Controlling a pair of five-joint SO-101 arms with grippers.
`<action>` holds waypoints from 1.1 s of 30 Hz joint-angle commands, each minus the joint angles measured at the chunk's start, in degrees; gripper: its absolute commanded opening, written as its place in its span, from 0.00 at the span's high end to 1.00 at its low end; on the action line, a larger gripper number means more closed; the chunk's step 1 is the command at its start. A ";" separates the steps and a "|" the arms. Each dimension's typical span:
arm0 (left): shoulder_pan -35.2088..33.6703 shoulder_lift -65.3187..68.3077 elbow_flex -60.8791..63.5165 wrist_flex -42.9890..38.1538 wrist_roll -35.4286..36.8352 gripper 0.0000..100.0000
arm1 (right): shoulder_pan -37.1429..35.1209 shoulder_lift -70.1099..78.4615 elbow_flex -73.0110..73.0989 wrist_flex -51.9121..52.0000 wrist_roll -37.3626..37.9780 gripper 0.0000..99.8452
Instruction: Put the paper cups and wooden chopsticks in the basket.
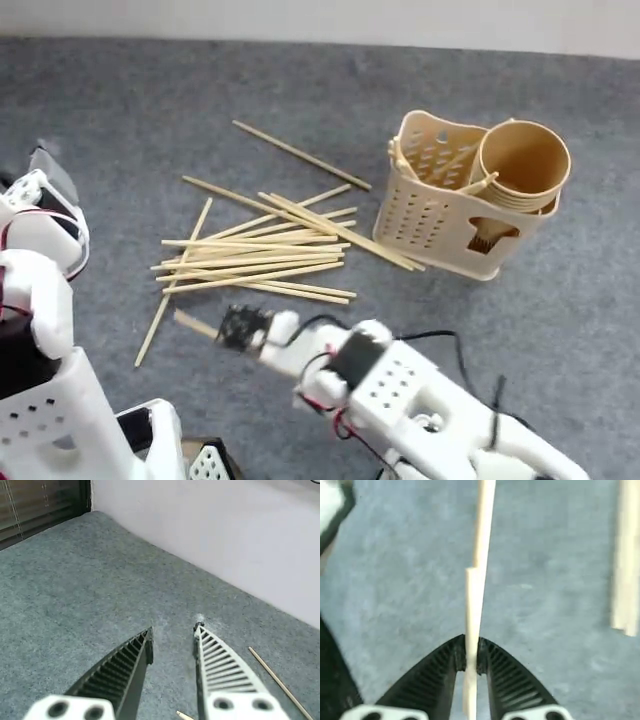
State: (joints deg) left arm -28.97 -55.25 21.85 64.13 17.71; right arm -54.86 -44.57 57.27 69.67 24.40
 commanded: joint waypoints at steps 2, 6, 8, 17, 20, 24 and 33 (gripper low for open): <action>-0.04 -0.75 -0.40 -1.05 0.35 0.86 | 6.29 -10.51 -3.56 -2.15 0.18 0.99; 0.04 -0.75 -0.40 -0.97 0.35 0.86 | 8.92 -16.75 -3.56 -5.67 0.09 0.99; 0.04 -0.75 -0.40 -0.88 0.35 0.86 | 9.89 -19.56 -3.74 -8.31 -2.37 0.99; 5.41 -0.75 -0.48 -0.79 -3.25 0.86 | 15.43 -25.36 -17.10 -10.59 -8.88 0.99; 9.19 -0.75 -0.57 -0.79 -7.91 0.86 | 17.27 -25.10 -23.34 -10.77 -9.41 0.99; 10.33 -0.75 -0.48 -0.79 -8.26 0.86 | 20.79 -25.10 -30.20 -16.84 -9.41 0.99; 10.59 -0.75 1.36 -1.14 -8.26 0.86 | 30.37 -25.01 -29.41 -39.08 -9.32 0.99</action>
State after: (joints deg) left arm -19.91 -55.25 23.25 64.13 10.07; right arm -26.73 -68.84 28.70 37.32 15.60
